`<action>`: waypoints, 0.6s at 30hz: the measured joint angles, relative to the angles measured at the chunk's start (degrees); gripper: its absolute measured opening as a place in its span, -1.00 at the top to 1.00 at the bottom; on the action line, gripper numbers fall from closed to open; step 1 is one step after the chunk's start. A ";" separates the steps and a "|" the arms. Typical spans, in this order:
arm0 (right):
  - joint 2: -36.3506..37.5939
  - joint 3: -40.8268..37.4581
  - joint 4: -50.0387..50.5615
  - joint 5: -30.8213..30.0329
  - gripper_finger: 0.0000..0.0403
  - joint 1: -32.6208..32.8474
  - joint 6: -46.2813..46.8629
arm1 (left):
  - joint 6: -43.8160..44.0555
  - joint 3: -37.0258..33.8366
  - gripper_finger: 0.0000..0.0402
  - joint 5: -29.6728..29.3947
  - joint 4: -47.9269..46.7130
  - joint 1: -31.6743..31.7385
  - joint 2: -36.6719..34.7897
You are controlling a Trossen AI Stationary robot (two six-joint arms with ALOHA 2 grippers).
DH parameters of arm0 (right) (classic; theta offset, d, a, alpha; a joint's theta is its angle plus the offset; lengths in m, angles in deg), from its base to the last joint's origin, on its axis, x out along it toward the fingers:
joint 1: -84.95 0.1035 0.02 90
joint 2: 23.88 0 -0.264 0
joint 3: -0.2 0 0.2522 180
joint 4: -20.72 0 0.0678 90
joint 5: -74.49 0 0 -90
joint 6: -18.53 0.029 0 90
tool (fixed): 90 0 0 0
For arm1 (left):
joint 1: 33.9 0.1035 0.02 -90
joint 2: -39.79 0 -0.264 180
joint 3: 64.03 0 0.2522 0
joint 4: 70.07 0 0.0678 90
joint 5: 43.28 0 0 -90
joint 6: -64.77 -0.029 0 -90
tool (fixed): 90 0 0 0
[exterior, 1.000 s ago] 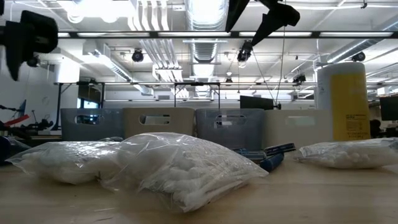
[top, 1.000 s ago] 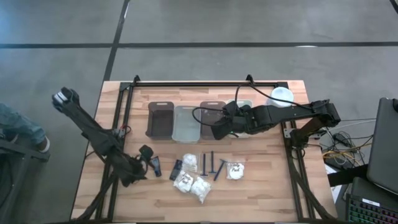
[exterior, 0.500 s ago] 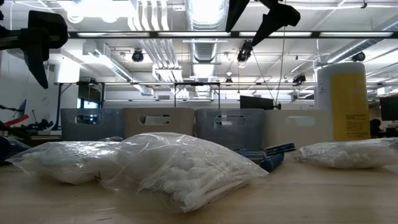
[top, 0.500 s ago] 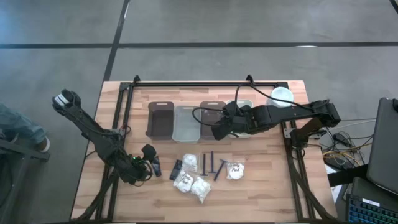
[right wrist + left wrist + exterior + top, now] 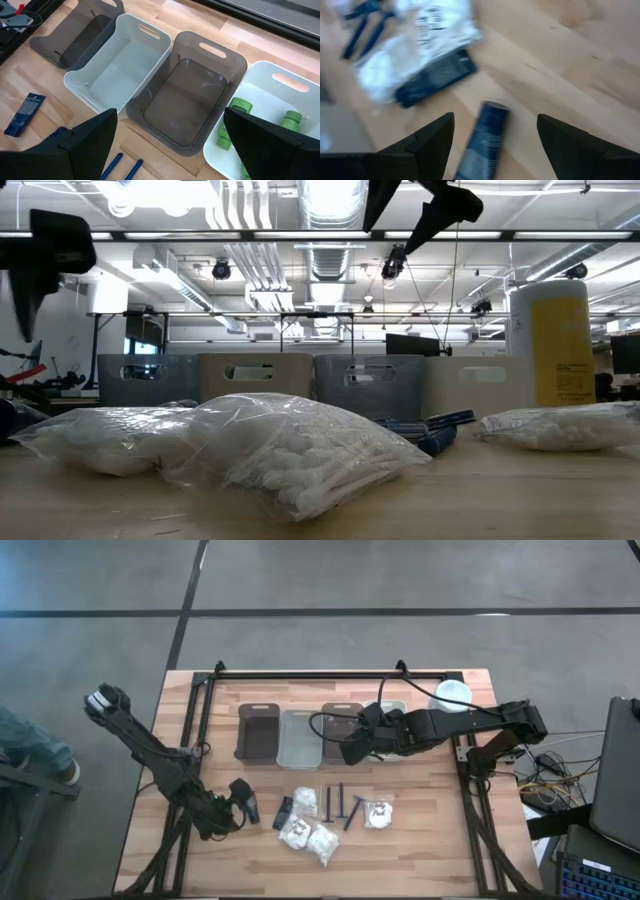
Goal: Pick & Place Travel size toiletries
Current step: Put the blue shave cream into the left black bin
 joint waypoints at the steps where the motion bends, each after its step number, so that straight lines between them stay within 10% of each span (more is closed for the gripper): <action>1: 0.00 0.00 -0.01 0.00 -0.81 0.00 0.00 | -0.65 -0.10 -0.44 0.41 0.03 0.09 0.08; 18: 0.00 -0.02 0.04 1.28 -0.81 0.02 -0.02 | -12.92 -0.80 -0.44 9.88 0.84 11.09 3.60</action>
